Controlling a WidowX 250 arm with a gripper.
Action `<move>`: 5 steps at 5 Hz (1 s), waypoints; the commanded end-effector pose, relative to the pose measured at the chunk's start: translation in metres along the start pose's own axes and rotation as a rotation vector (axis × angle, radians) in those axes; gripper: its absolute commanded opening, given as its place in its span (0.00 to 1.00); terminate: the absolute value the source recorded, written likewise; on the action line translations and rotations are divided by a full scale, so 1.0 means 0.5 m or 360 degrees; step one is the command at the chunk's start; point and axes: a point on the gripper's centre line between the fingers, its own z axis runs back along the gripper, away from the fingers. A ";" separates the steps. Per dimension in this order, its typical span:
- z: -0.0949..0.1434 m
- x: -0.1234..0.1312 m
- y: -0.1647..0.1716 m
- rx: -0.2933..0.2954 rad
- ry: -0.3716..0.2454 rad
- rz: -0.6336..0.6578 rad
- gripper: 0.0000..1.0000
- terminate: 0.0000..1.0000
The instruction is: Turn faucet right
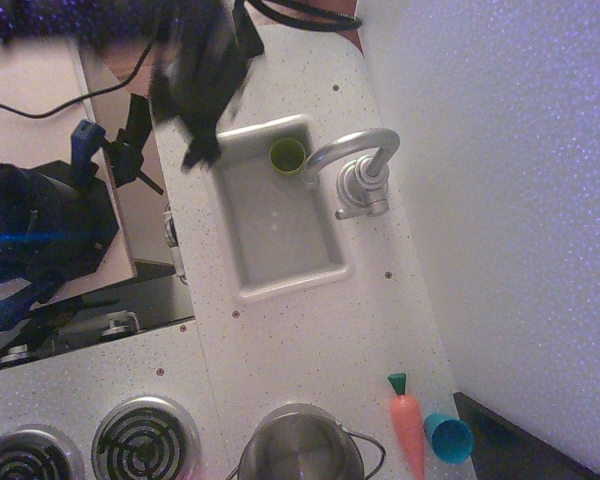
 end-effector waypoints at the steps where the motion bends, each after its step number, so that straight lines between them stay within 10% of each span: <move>1: -0.002 0.014 -0.044 -0.0034 -0.0383 0.0030 1.00 0.00; 2: 0.057 0.093 -0.086 -0.0180 -0.0128 -0.0079 1.00 0.00; 4: 0.206 0.094 -0.067 -0.0313 -0.0323 -0.0024 1.00 0.00; 5: 0.161 0.083 -0.075 -0.0287 -0.0290 -0.0015 1.00 0.00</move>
